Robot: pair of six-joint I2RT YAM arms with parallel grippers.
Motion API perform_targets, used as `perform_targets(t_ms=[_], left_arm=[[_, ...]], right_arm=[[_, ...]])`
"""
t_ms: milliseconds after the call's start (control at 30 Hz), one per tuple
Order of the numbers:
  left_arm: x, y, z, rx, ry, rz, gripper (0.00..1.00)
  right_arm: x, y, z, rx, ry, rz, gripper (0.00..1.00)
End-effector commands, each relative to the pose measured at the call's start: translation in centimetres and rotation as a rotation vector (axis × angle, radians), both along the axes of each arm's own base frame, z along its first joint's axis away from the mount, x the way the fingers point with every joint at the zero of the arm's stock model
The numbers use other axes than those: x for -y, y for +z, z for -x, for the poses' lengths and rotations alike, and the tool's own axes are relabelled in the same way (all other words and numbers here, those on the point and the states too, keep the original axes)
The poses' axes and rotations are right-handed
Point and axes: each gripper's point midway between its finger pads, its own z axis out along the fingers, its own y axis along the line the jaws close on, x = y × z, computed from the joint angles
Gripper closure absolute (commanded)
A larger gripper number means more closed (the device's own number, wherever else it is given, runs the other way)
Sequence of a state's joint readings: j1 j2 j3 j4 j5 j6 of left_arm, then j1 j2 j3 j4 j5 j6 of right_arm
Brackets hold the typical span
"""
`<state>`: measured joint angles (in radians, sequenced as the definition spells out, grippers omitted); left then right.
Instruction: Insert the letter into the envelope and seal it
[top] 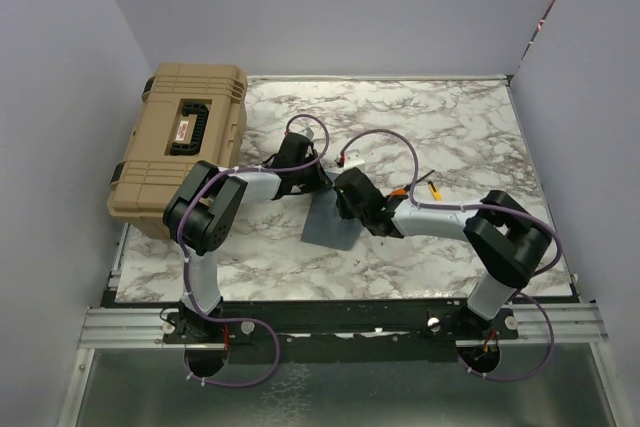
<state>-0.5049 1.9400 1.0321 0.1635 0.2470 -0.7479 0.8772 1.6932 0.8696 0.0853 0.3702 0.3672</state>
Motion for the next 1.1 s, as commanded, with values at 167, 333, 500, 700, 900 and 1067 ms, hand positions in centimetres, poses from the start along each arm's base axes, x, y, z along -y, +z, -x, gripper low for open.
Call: perform_targets(t_ms=[167,333,500,700,900,1067], left_arm=[[-5.7,-9.3,6.4,-0.285,0.021,-0.272,1.0],[-5.7,-9.4,6.4,-0.287,0.026,-0.273,1.0],[-5.8,-9.4,6.5,-0.291,0.028,-0.272,1.0],[-5.8,-9.6,6.6,-0.296,0.027,-0.273,1.0],[-5.8,-9.6,6.7,-0.296,0.023,-0.273,1.0],[-5.7,-9.5,6.6,-0.296,0.023,-0.268,1.0]], right_arm=[[1.9,-5.1,3.6,-0.195,0.103,0.157,1.0],[1.0,-4.6,6.5,-0.227,0.126,0.147,1.0],[1.0,-4.5,8.2,-0.251,0.119,0.151,1.0],[3.0,-5.3,7.6,-0.214,0.057,0.213,1.0],[4.7,-6.0,4.7,-0.193,-0.002,0.218,1.0],[3.4,-5.6,2.4,-0.173,-0.008,0.195,1.0]])
